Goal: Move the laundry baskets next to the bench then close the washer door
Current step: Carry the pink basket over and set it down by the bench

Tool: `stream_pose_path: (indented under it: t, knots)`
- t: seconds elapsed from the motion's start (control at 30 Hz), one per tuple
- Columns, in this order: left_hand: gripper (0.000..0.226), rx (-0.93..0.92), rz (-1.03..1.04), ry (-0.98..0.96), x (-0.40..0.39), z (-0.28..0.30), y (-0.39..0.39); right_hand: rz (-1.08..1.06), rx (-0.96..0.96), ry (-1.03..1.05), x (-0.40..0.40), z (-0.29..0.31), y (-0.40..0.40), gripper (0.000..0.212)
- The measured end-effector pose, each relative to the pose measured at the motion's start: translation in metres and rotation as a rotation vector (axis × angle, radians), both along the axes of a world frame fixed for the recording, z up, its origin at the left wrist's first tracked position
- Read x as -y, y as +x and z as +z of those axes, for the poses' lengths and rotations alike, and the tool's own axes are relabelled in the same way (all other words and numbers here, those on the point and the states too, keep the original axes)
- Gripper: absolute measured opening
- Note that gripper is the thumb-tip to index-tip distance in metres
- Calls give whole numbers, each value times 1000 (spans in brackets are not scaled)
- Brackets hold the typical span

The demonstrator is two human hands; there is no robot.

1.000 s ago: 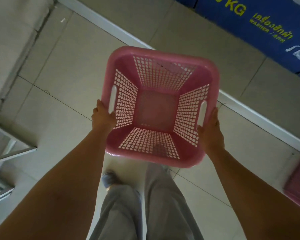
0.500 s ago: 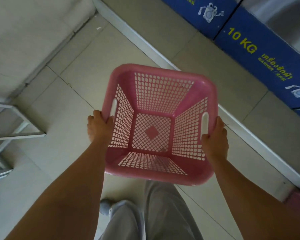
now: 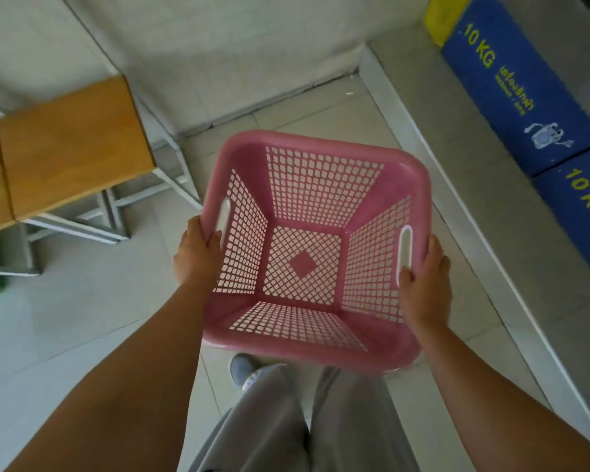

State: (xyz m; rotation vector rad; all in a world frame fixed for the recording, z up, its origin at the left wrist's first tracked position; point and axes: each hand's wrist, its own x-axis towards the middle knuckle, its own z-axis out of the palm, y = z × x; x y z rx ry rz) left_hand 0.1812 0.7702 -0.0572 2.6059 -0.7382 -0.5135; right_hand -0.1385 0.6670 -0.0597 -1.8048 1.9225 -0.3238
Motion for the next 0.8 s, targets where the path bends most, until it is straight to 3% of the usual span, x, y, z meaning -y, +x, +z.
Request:
stream_pose_path:
  t: [0.4,0.8]
  knots:
    - [27,6,461,-24,-243,40,167,540,65,-36,-117,38,236,69]
    - [24,-41,926,-71,-389,58,260,955,46,62,-175,67,451,70]
